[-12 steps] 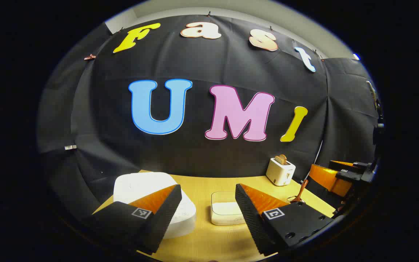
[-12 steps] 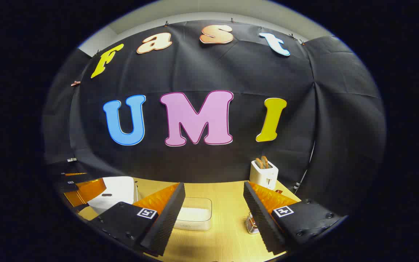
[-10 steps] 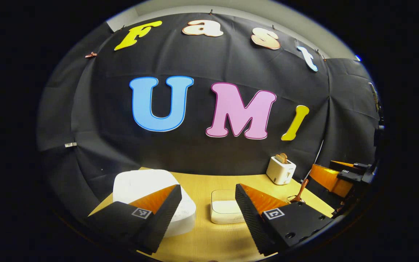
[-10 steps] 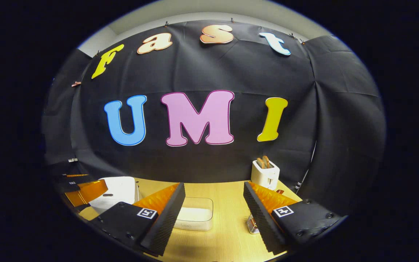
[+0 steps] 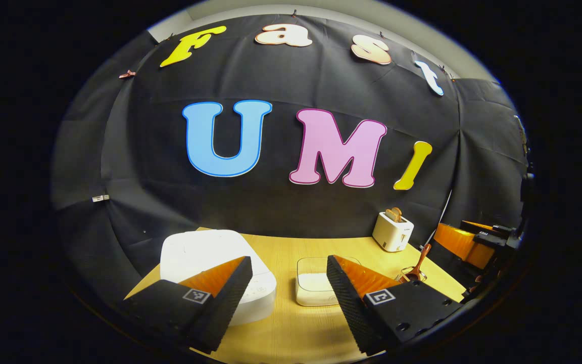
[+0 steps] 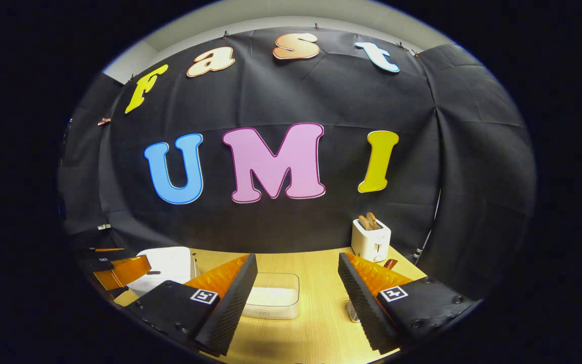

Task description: Close the left gripper, press the button to open the rice cooker; take a wooden spoon from the chopstick holder with the right hand, scoop a spoonful of rice and pour it into the rice cooker, then put the wooden spoon back into the chopstick holder.

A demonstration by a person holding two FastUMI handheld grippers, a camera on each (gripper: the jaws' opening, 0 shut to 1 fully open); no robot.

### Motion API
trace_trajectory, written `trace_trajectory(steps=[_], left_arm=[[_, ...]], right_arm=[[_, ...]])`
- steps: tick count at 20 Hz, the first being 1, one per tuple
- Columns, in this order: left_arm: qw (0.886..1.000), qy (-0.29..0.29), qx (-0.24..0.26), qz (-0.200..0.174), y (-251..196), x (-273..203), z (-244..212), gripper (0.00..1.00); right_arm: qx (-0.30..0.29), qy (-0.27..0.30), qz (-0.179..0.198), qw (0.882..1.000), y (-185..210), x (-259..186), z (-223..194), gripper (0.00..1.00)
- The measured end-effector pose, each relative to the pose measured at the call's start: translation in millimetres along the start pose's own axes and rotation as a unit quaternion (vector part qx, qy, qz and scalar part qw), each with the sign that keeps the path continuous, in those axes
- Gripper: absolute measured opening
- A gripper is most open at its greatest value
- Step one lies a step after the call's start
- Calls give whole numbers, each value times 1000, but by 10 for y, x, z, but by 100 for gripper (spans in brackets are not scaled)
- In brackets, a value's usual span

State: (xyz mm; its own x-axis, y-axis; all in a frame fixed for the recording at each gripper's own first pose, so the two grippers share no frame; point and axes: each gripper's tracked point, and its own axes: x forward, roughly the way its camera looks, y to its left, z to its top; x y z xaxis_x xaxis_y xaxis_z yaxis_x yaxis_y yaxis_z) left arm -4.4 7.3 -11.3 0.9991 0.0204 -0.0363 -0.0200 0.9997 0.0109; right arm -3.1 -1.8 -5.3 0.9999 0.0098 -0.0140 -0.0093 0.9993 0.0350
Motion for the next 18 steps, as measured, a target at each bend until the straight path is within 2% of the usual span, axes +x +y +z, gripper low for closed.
trace_trajectory(steps=[11,14,15,18], left_arm=[[1000,-5,3,30,340,100,43,95],[999,-5,-5,40,495,200,65,91],[999,-3,-11,44,559,244,71,83],[998,8,-32,48,699,326,21,45]], right_arm=[[-3,5,-9,1000,-72,-64,-26,100],[-8,4,-9,1000,-83,-42,-24,99],[-9,5,-9,1000,-84,-33,-24,99],[-13,8,-8,1000,-75,-9,-30,99]])
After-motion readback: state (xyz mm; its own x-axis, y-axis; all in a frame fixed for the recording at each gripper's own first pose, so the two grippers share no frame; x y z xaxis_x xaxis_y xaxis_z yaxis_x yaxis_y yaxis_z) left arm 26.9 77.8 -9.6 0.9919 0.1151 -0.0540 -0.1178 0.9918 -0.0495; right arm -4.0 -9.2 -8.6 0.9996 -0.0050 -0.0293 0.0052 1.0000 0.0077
